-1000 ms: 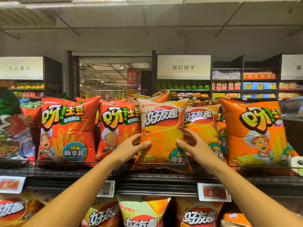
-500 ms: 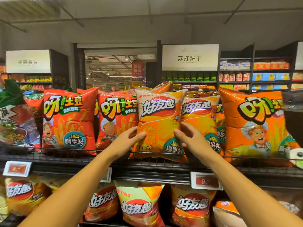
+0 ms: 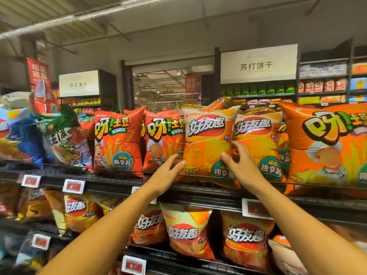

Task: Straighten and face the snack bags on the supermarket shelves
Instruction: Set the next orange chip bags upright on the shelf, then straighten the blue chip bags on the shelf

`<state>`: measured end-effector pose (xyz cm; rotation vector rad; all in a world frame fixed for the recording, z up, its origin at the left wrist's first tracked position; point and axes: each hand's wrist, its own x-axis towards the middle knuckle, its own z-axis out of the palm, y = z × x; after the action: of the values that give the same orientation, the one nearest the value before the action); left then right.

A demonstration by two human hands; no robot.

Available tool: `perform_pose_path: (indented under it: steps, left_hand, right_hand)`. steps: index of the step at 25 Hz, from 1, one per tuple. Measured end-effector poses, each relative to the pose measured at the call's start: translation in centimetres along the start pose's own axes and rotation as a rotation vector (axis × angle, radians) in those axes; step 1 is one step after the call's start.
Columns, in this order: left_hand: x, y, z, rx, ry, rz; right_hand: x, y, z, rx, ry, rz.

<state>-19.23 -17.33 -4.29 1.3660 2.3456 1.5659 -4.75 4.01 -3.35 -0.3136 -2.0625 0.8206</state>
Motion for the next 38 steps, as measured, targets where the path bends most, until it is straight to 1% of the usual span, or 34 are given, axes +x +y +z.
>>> perform_pose_path:
  steps: [3, 7, 9, 12, 16, 21, 25, 28, 32, 34, 36, 38]
  left_hand:
    - [-1.6, 1.1, -1.1, -0.047, 0.011, -0.019]
    - [-3.5, 1.6, -2.9, -0.056, 0.042, -0.039]
    - [-4.4, 1.2, -3.7, -0.051, 0.084, -0.007]
    - [-6.7, -0.7, -4.4, -0.087, 0.135, 0.066]
    - [-9.9, -3.0, -7.2, -0.184, 0.181, 0.077]
    - [-12.7, -6.0, -15.0, -0.291, 0.274, 0.041]
    - [-15.4, -10.4, -23.6, -0.371, 0.255, -0.051]
    - [-18.1, -13.8, -29.8, -0.432, 0.236, -0.089]
    - [-21.9, -18.7, -38.6, -0.484, 0.364, -0.114]
    - [-23.5, -21.0, -42.2, -0.495, 0.423, -0.115]
    - [-24.7, -23.2, -45.0, -0.512, 0.443, -0.107]
    - [-25.9, -25.7, -47.6, -0.503, 0.458, -0.112]
  right_hand:
    - [-0.4, -0.2, -0.1, -0.042, 0.017, -0.051]
    - [-1.3, -1.3, -0.2, 0.013, 0.092, -0.074]
    - [-1.9, -2.3, 0.0, 0.077, 0.122, -0.084]
    - [-3.0, -3.7, 0.6, 0.190, 0.108, -0.106]
    - [-4.7, -6.9, 3.6, 0.312, 0.043, -0.141]
    - [-6.5, -12.3, 10.9, 0.313, -0.074, -0.188]
    - [-7.9, -18.0, 18.4, 0.340, -0.170, -0.214]
    - [-9.4, -21.1, 23.1, 0.387, -0.222, -0.203]
    - [-11.3, -25.7, 30.2, 0.445, -0.266, -0.194]
    - [-11.5, -27.5, 34.0, 0.473, -0.313, -0.178]
    - [-11.2, -28.8, 37.7, 0.497, -0.379, -0.171]
    - [-10.8, -30.1, 41.8, 0.448, -0.448, -0.193]
